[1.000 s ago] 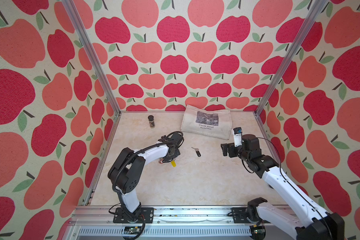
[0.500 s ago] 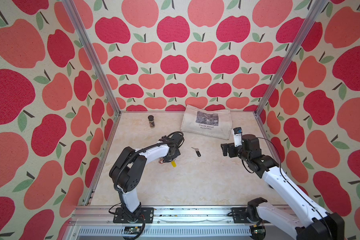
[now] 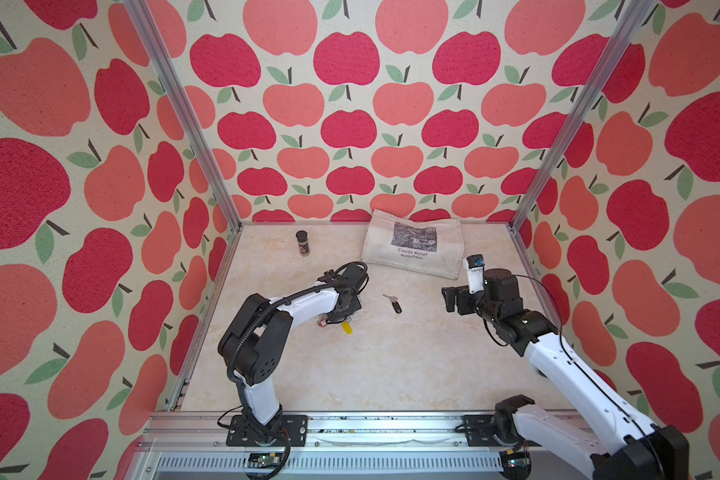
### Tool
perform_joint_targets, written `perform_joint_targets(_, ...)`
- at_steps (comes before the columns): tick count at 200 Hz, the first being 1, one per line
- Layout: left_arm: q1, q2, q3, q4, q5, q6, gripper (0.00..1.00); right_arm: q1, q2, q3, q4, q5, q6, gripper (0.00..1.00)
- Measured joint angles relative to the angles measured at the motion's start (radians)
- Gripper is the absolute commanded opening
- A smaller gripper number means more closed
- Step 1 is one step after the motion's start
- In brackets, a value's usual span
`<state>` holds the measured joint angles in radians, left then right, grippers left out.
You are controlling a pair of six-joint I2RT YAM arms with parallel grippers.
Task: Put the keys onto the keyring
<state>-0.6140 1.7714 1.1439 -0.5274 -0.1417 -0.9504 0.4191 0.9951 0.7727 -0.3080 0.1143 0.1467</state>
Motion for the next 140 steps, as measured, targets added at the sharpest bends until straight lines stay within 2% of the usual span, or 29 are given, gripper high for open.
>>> perform_joint_targets(61, 0.000, -0.219, 0.005, -0.017, 0.000, 0.002, 0.00, 0.010, 0.000, 0.000, 0.045, -0.095, 0.000, 0.99)
perform_joint_targets(94, -0.004, -0.306, 0.009, -0.028, 0.016, -0.002, 0.00, 0.102, 0.024, 0.002, 0.114, -0.161, -0.011, 0.99)
perform_joint_targets(130, -0.016, -0.377, 0.009, -0.053, 0.018, -0.002, 0.00, 0.205, 0.134, 0.036, 0.181, -0.196, -0.030, 0.99)
perform_joint_targets(140, -0.017, -0.390, 0.003, -0.060, 0.018, -0.002, 0.08, 0.219, 0.170, 0.044, 0.204, -0.202, -0.023, 0.98)
